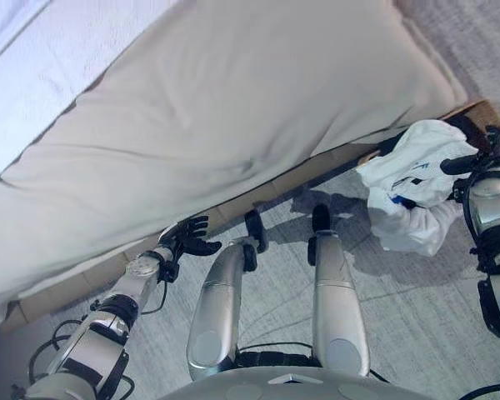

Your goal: Pick up the clothes from the bed and place them into the basket

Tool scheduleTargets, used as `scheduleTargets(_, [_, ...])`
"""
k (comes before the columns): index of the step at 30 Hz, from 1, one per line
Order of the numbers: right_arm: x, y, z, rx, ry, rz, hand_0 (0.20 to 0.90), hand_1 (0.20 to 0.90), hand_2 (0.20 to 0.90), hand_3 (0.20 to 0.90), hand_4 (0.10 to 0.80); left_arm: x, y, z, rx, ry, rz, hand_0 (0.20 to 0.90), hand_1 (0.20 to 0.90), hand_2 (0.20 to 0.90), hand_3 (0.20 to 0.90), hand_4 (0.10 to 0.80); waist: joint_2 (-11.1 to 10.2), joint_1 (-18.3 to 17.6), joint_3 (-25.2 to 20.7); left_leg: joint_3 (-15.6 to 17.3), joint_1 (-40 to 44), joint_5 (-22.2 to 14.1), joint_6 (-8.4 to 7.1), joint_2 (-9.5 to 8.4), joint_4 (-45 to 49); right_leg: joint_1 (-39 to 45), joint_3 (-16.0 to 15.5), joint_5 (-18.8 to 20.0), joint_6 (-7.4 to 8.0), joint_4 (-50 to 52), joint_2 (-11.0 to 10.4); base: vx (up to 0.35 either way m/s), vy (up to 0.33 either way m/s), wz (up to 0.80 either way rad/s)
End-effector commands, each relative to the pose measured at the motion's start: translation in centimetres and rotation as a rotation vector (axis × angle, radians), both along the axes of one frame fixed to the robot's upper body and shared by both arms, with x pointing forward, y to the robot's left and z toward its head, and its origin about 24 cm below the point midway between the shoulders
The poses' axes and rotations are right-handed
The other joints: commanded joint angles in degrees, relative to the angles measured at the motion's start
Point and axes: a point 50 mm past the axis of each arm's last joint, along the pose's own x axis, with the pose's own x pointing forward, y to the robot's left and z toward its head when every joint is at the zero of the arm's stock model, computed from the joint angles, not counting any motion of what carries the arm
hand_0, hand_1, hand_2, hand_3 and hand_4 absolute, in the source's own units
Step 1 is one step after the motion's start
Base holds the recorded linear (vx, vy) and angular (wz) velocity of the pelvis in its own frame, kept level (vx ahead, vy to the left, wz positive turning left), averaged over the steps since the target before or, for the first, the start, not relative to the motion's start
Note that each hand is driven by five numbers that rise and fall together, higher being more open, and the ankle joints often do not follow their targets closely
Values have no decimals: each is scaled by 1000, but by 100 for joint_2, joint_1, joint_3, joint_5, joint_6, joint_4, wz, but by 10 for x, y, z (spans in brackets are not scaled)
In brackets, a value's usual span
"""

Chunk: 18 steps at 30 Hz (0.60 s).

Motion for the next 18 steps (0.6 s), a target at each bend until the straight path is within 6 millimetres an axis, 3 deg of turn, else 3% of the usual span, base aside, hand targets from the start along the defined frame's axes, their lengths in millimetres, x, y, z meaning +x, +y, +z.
scheduleTargets(1, [-5, 5, 2, 106, -175, 86, 900, 900, 900, 900, 800, -25, 33, -11, 26, 32, 117, 900, 900, 900, 900, 800, -621, -53, -716, -203, 806, -145, 39, -238, -589, 1003, -631, 303, -128, -1060, 83, 161, 77, -8])
scheduleTargets(5, [-37, 18, -79, 344, -105, 117, 900, 900, 900, 900, 800, -57, 22, -39, 42, 146, 71, 900, 900, 900, 900, 800, -870, 70, -1475, -341, 1857, 29, 30, -248, -1629, 2189, -631, 670, 99, -2242, 161, 246, 84, 9])
scheduleTargets(9, [-70, 38, -142, 423, 21, 109, 900, 900, 900, 900, 800, -95, 18, -66, 63, 298, 44, 900, 900, 900, 900, 800, -1030, 178, -2201, -323, 2515, 79, 57, -161, -2177, 2730, -616, 856, 213, -2693, 248, 199, 88, 10])
scheduleTargets(14, [-90, 64, -186, 454, 189, 132, 900, 900, 900, 900, 800, -120, 24, -79, 63, 409, 89, 900, 900, 900, 900, 800, -1078, 212, -2614, -346, 2892, 88, 47, -114, -2448, 3059, -655, 823, 211, -2846, 314, 68, 69, 9])
scheduleTargets(17, [-124, 90, -232, 587, 362, 111, 900, 900, 900, 900, 800, -139, 27, -87, 48, 474, 132, 900, 900, 900, 900, 800, -1098, 230, -2857, -333, 3120, 33, 63, -114, -2485, 3313, -681, 745, 176, -2888, 333, 90, 80, 11])
scheduleTargets(18, [-125, 91, -233, 596, 369, 108, 900, 900, 900, 900, 800, -139, 28, -88, 48, 475, 133, 900, 900, 900, 900, 800, -1100, 228, -2860, -334, 3131, 34, 64, -114, -2491, 3325, -683, 742, 175, -2891, 333, 65, 57, 9])
